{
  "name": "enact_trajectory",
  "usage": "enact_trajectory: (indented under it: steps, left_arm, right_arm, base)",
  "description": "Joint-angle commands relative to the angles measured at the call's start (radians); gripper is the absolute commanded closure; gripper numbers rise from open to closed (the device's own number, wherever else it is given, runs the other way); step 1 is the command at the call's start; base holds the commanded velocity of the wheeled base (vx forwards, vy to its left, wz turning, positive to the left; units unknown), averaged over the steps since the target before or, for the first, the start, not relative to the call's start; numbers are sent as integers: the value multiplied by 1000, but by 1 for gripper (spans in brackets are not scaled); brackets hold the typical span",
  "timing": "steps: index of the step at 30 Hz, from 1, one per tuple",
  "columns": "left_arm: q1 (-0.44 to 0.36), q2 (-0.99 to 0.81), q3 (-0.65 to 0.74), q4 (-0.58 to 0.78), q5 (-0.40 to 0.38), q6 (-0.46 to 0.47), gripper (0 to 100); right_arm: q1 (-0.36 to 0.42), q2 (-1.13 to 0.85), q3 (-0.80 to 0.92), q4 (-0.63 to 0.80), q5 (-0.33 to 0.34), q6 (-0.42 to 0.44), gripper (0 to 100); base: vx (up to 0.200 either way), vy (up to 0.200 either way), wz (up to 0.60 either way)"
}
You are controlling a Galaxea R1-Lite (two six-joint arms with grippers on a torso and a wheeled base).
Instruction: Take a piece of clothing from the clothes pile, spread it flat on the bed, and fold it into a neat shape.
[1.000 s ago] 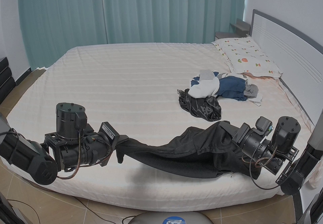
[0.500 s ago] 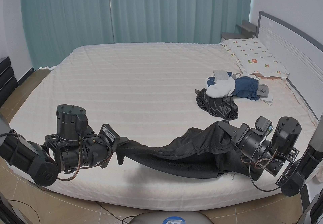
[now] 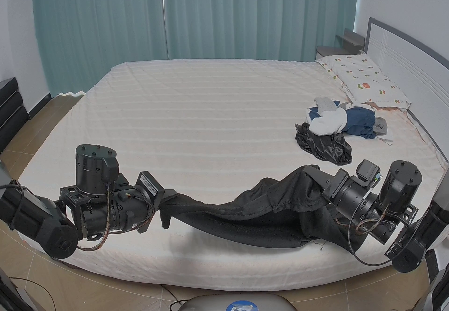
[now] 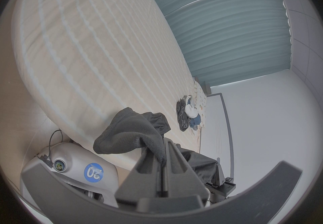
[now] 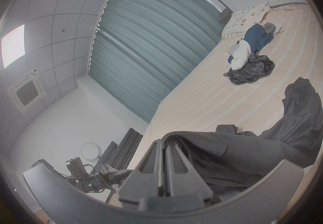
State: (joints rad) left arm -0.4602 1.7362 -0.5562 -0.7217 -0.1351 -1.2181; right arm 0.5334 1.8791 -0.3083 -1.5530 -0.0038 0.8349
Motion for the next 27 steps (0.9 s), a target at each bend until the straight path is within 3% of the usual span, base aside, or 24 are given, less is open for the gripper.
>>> enact_trajectory:
  steps: [1, 13, 27]
  left_arm:
    - [-2, -1, 1, -1, 0, -1, 100]
    - [-2, 2, 2, -1, 0, 3, 100]
    - [-8, 5, 7, -1, 0, 5, 100]
  right_arm:
    - [0, -3, 0, -9, -1, 1, 100]
    - [0, -6, 0, -9, -1, 0, 100]
    - [-7, -43, 11, -9, 15, 0, 100]
  base:
    - [0, 200, 0]
    - [0, 200, 0]
    - [0, 0, 0]
